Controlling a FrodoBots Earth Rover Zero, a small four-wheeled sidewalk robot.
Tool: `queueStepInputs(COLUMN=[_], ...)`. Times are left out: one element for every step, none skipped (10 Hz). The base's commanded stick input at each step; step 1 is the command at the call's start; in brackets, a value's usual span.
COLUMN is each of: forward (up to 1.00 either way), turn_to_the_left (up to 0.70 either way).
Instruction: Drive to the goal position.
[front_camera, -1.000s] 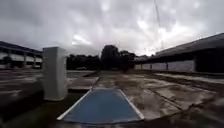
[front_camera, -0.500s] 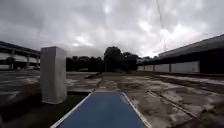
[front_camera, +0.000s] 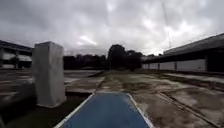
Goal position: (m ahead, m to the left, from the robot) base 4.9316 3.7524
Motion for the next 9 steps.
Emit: queueStepInputs(forward=[0.70,0.70,0.70,0.70,0.70,0.70,0.70,0.70,0.70], turn_to_the_left=[0.00,0.00,0.00,-0.24,-0.35,-0.35,-0.35,-0.15,0.00])
